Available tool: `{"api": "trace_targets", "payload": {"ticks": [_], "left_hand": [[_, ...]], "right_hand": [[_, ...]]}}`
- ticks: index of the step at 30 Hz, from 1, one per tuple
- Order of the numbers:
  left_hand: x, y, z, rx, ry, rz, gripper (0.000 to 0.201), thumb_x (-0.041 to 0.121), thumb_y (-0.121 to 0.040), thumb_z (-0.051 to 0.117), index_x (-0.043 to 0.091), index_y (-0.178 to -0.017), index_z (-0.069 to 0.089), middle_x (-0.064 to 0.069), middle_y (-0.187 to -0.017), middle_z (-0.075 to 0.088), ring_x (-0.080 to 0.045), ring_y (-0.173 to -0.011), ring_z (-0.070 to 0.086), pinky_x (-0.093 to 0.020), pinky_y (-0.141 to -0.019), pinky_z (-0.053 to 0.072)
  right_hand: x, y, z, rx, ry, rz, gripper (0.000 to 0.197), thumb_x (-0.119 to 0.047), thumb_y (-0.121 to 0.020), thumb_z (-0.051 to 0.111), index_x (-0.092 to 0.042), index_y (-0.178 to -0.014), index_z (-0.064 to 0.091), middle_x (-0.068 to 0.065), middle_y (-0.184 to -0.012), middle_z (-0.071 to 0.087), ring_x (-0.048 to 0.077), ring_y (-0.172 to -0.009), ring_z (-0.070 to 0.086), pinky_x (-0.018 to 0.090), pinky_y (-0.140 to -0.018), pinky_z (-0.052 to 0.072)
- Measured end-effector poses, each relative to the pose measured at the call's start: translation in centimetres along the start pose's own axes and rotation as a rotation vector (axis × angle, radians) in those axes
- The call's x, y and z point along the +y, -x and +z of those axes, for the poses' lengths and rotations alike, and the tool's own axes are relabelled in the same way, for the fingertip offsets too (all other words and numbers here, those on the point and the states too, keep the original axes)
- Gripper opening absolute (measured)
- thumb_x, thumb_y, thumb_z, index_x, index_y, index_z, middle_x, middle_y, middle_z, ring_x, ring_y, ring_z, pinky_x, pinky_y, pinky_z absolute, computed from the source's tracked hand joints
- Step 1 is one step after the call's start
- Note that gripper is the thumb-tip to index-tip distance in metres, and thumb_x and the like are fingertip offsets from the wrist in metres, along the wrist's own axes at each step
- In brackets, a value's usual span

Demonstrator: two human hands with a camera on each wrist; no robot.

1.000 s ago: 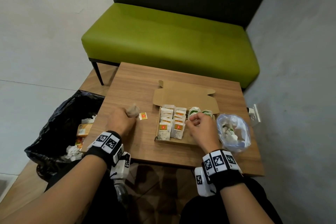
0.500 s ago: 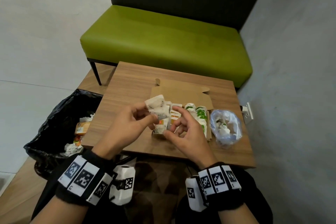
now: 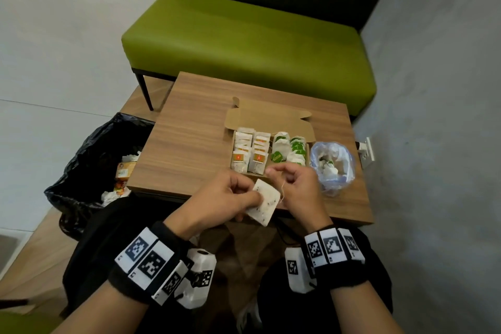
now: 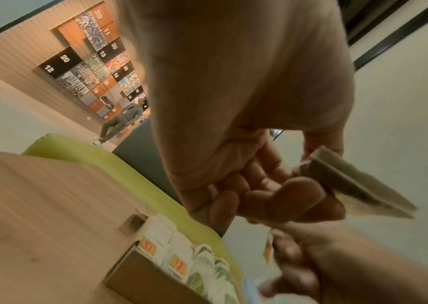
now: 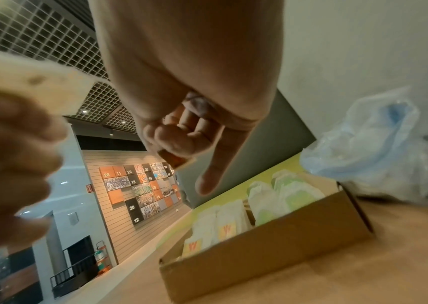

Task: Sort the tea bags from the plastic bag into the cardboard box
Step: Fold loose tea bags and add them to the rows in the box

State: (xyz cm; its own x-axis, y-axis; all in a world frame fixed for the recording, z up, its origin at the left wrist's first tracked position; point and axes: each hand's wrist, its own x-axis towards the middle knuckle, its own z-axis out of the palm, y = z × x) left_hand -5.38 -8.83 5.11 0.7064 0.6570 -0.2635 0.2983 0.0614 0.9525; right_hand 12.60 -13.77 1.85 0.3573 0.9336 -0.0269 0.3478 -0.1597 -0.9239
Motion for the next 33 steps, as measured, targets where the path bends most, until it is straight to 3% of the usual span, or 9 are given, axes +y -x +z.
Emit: {"api": "trace_targets", "payload": {"ticks": [2, 5, 10, 14, 20, 24, 27, 29, 33], "left_hand": [[-0.4, 0.1, 0.4, -0.021, -0.084, -0.023, 0.032, 0.011, -0.089, 0.066, 0.01, -0.058, 0.063, 0.0, -0.053, 0.055, -0.01, -0.049, 0.049, -0.022, -0.05, 0.039], [-1.3, -0.1, 1.2, -0.021, -0.2, -0.041, 0.034, 0.013, -0.087, 0.067, 0.004, -0.056, 0.058, 0.003, -0.049, 0.05, -0.005, -0.045, 0.043, -0.019, -0.05, 0.035], [-3.0, -0.8, 2.7, 0.008, -0.25, -0.073, 0.034, 0.019, -0.085, 0.067, -0.001, -0.059, 0.059, -0.003, -0.054, 0.054, -0.008, -0.048, 0.047, -0.024, -0.053, 0.04], [-4.2, -1.2, 3.0, 0.101, -0.184, -0.118, 0.034, 0.019, -0.089, 0.066, -0.005, -0.064, 0.062, 0.0, -0.053, 0.054, -0.007, -0.049, 0.048, -0.027, -0.057, 0.042], [-4.4, -1.5, 2.6, 0.275, 0.177, -0.212, 0.024, 0.017, -0.093, 0.062, 0.005, -0.076, 0.074, 0.0, -0.059, 0.065, -0.015, -0.054, 0.057, -0.03, -0.059, 0.048], [-4.0, -1.6, 2.2, 0.36, 0.277, -0.212, 0.026, 0.019, -0.095, 0.061, 0.007, -0.075, 0.073, -0.004, -0.059, 0.065, -0.015, -0.053, 0.054, -0.026, -0.054, 0.041], [-3.8, -2.0, 1.7, 0.445, 0.402, -0.211, 0.027, 0.017, -0.096, 0.06, 0.01, -0.072, 0.071, -0.002, -0.059, 0.067, -0.015, -0.05, 0.053, -0.025, -0.052, 0.038], [-3.4, -2.2, 1.3, 0.456, 0.484, -0.202, 0.023, 0.017, -0.096, 0.059, 0.005, -0.082, 0.072, -0.006, -0.066, 0.07, -0.013, -0.047, 0.052, -0.022, -0.048, 0.039], [-3.1, -2.4, 0.7, 0.389, 0.656, -0.179, 0.025, 0.023, -0.101, 0.052, 0.005, -0.1, 0.069, -0.009, -0.077, 0.07, -0.012, -0.053, 0.052, -0.024, -0.051, 0.039]], "right_hand": [[-0.9, -0.6, -1.0, 0.033, 0.034, -0.003, 0.003, -0.026, -0.091, 0.07, -0.028, -0.092, 0.073, 0.005, -0.061, 0.068, 0.016, -0.05, 0.059, 0.035, -0.05, 0.053], [-2.5, -0.8, -1.9, 0.03, -0.017, -0.046, 0.005, -0.017, -0.09, 0.071, -0.02, -0.094, 0.073, 0.005, -0.067, 0.071, 0.015, -0.049, 0.061, 0.027, -0.049, 0.053], [-3.7, 0.3, -2.3, 0.018, 0.158, -0.189, 0.022, -0.012, -0.087, 0.073, -0.031, -0.098, 0.073, -0.015, -0.096, 0.073, 0.007, -0.079, 0.068, 0.028, -0.07, 0.06], [-4.5, 2.3, -3.0, -0.055, 0.222, -0.309, 0.029, -0.01, -0.089, 0.064, -0.025, -0.112, 0.073, -0.016, -0.11, 0.072, -0.001, -0.104, 0.065, 0.028, -0.087, 0.057], [-4.5, 6.0, -2.4, -0.053, -0.153, -0.278, 0.026, -0.007, -0.094, 0.063, -0.022, -0.115, 0.069, -0.005, -0.097, 0.078, 0.011, -0.101, 0.071, 0.033, -0.093, 0.056], [-3.5, 7.1, -1.2, -0.116, -0.216, -0.189, 0.032, -0.009, -0.095, 0.062, -0.018, -0.124, 0.053, -0.006, -0.094, 0.078, 0.01, -0.109, 0.068, 0.028, -0.109, 0.04], [-2.0, 7.5, -0.7, -0.12, -0.249, -0.168, 0.015, -0.006, -0.09, 0.068, -0.013, -0.103, 0.07, -0.001, -0.102, 0.076, 0.015, -0.108, 0.068, 0.037, -0.099, 0.05], [-0.7, 7.4, -0.4, -0.108, -0.167, -0.181, 0.013, -0.014, -0.084, 0.075, -0.024, -0.093, 0.077, -0.009, -0.106, 0.069, 0.014, -0.11, 0.063, 0.034, -0.096, 0.05], [1.1, 7.2, -0.1, -0.235, -0.163, -0.082, 0.016, -0.013, -0.081, 0.078, -0.025, -0.09, 0.081, -0.005, -0.077, 0.058, 0.007, -0.074, 0.054, 0.023, -0.072, 0.046]]}}
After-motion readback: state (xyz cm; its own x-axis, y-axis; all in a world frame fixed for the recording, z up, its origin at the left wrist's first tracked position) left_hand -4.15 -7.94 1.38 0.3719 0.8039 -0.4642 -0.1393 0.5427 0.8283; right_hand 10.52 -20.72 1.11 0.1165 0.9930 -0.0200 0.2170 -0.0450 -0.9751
